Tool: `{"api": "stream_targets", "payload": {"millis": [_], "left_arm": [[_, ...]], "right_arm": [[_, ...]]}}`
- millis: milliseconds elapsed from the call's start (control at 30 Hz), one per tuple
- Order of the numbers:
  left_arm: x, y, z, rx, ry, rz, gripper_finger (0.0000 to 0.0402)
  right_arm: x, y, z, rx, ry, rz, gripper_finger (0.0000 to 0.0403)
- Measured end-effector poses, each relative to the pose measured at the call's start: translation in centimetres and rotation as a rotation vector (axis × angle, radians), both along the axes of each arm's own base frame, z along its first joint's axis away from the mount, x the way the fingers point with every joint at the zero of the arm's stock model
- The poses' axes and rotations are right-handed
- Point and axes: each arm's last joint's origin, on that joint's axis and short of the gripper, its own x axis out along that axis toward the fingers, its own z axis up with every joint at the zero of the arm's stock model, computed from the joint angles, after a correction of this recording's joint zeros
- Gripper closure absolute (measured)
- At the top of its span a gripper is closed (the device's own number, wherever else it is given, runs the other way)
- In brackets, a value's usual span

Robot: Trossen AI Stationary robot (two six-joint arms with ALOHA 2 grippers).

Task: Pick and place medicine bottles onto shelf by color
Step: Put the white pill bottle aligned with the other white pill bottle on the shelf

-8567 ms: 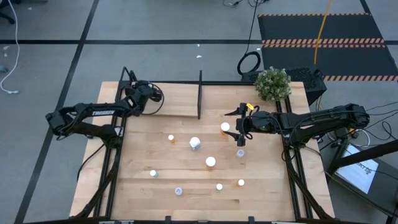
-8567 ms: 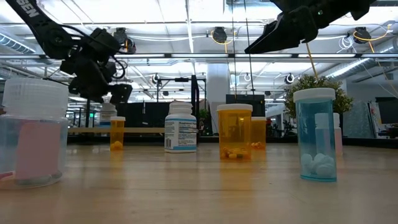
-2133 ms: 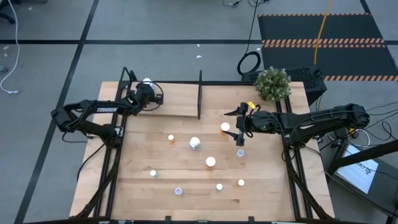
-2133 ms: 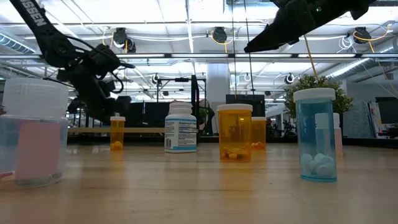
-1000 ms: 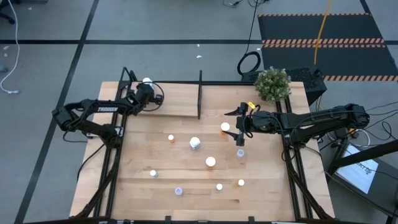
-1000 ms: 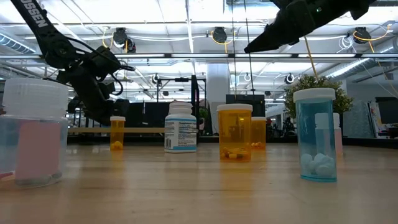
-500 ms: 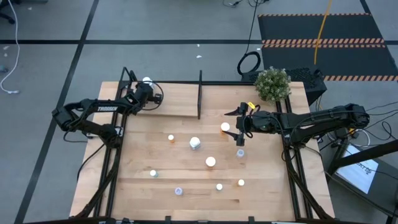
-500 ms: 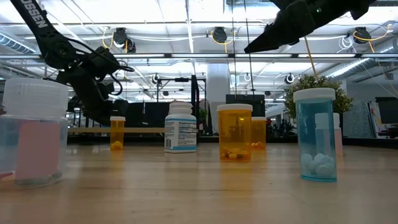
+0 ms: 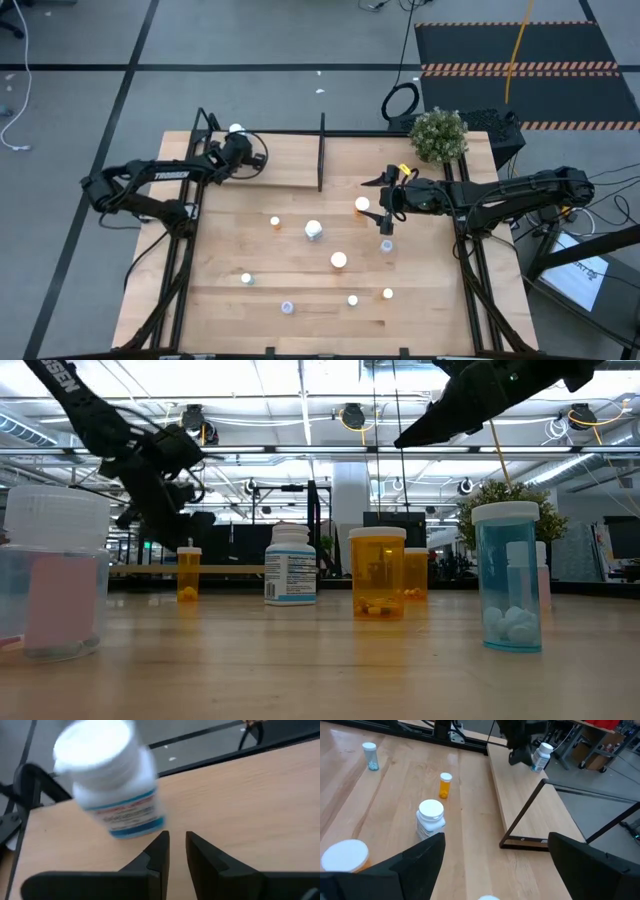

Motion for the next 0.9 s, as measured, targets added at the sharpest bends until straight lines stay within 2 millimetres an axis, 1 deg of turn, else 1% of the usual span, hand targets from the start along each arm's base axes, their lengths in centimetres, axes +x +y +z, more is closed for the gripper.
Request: {"api": "stream_targets", "payload": {"millis": [100,200,267,400,500,633,700,900], "left_arm": [[0.5,-1.0,1.8,-0.024,0.021,-0.037,0.0337],[1.3,-2.7,4.2,-0.02,0.001,-0.105,0.0337],[1.9,-4.2,5.9,0.004,-0.033,-0.193,0.0337],[3.0,-8.0,8.8,0.071,-0.122,-0.401,0.0337],[3.5,-10.8,10.5,0.101,-0.17,-0.553,0.0337],[4.2,-14.2,12.0,0.103,-0.228,-0.707,0.0337],[4.6,-15.7,12.3,0.095,-0.249,-0.772,0.0336],[6.4,-20.2,11.0,0.063,-0.253,-0.948,0.0336]], "right_arm": [[0.0,0.0,0.0,0.017,0.0,-0.007,0.0054],[-0.1,0.2,-0.1,0.038,0.004,-0.009,0.0054],[-0.1,0.4,-0.1,0.058,0.003,-0.009,0.0054],[-0.2,1.1,-0.4,0.14,0.014,-0.017,0.0054],[-0.6,2.1,-0.9,0.225,0.06,-0.021,0.0054],[-1.1,3.9,-1.3,0.293,0.099,0.013,0.0054],[-1.2,4.7,-1.3,0.315,0.102,0.034,0.0054],[-1.6,6.1,-1.3,0.371,0.101,0.065,0.0054]]}}
